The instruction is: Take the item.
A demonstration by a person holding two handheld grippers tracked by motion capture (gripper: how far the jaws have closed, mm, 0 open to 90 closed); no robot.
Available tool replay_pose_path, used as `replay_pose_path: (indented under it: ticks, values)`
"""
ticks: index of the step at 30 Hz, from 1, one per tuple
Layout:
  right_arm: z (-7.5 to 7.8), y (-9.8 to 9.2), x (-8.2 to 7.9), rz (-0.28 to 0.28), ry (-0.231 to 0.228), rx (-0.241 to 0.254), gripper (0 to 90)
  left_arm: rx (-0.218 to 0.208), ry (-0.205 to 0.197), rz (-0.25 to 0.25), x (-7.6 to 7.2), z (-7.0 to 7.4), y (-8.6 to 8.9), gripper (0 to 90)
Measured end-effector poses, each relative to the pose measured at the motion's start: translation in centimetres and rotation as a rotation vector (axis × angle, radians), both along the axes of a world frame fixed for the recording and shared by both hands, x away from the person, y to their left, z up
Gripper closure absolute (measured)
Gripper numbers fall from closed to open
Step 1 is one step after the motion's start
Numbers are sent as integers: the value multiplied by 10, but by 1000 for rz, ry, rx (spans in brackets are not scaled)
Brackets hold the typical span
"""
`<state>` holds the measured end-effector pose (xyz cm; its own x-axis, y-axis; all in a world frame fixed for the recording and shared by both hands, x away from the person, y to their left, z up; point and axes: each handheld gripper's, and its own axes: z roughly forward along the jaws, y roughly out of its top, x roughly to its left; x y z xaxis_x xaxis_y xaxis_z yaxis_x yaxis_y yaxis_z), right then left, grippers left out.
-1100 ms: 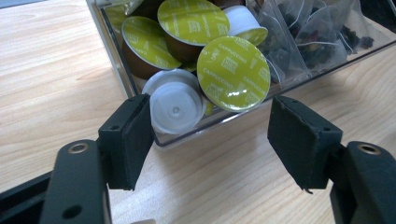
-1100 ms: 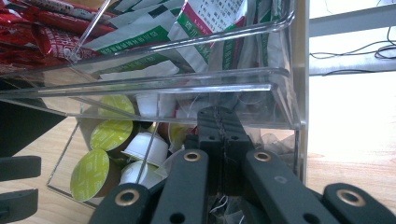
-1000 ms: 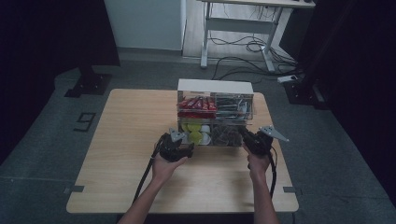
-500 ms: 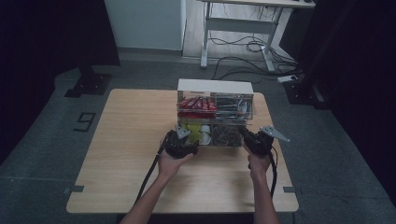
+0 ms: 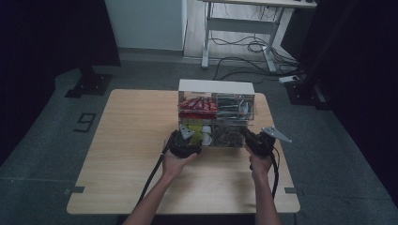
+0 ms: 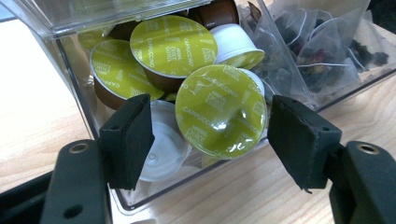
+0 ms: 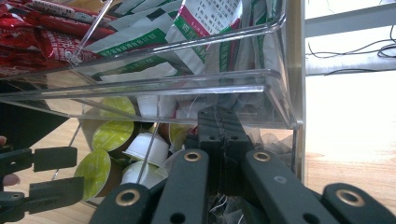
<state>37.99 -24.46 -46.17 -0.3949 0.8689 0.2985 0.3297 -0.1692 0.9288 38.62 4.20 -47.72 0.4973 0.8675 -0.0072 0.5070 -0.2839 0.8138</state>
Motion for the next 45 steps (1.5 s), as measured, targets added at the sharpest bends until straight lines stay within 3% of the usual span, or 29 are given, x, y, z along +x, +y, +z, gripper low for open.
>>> replay_pose_path:
  ticks: [5,18,27,32,45]
  values:
    - [0,0,0,0,0,0,892,17,-12,-20,2,-2,-4,307]
    - [0,-2,-1,-2,0,6,892,16,2,-6,8,-7,-13,290]
    - [0,-3,-1,-5,0,10,892,64,-49,5,6,-10,-20,318]
    - [-1,-4,-1,-7,1,10,892,40,-48,3,5,-11,-20,377]
    - [-2,-6,0,-13,4,13,892,-7,-47,-7,0,-4,-12,384]
